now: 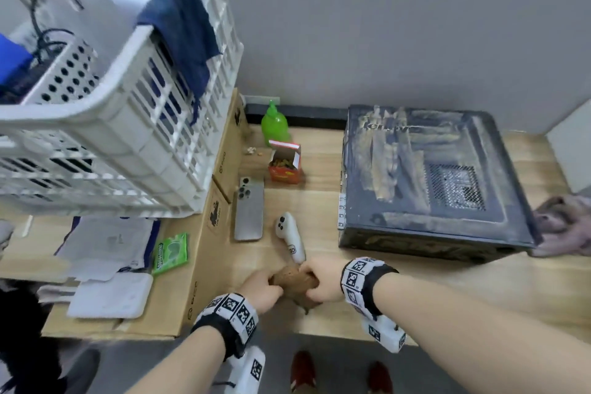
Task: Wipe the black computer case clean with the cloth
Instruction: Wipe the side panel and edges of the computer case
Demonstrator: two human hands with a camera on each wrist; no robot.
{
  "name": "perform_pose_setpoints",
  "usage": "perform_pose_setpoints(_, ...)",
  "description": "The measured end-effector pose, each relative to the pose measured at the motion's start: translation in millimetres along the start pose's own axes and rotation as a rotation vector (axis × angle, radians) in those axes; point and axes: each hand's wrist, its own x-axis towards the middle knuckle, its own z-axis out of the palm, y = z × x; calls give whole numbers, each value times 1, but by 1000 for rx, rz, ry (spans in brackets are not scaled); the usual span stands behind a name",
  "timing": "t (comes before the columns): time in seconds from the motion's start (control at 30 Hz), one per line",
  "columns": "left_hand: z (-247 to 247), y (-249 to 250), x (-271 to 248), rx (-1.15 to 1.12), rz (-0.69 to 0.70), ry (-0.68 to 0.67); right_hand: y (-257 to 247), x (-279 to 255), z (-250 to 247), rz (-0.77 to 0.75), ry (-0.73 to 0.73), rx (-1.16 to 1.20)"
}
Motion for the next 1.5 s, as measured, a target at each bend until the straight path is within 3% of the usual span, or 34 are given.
perform_pose_setpoints(0.17, -19, 78, -5, 14, 207, 2, 12, -48, -65, 43, 215, 102)
perform_pose_setpoints(0.3, -22, 140, -7, -47, 303, -7, 37, -89, -103, 142, 405, 320)
perform_pose_setpoints(0.43, -12, 175, 5, 87, 272, 57, 82, -125, -128, 244, 623, 492)
perform_pose_setpoints(0.57, -7, 189, 20, 168, 191, 77, 127, -132, -147, 331, 765, 448)
perform_pose_setpoints(0.7, 1, 195, 28, 186, 110, 72, 136, -105, -133, 308, 644, 361)
perform_pose_setpoints(0.83, 9, 202, 36, 145, 87, 59, 119, -63, -94, 78, 453, 280)
perform_pose_setpoints(1.1, 5, 209, 50, 151, 63, 112, 103, -32, -68, 56, 494, 133)
perform_pose_setpoints(1.3, -4, 237, 61, 386, 19, 91, 154, -78, -57, 183, 562, 95)
perform_pose_setpoints(1.5, 1, 267, 55, 574, 63, 23, 241, -153, -56, 509, 631, 126)
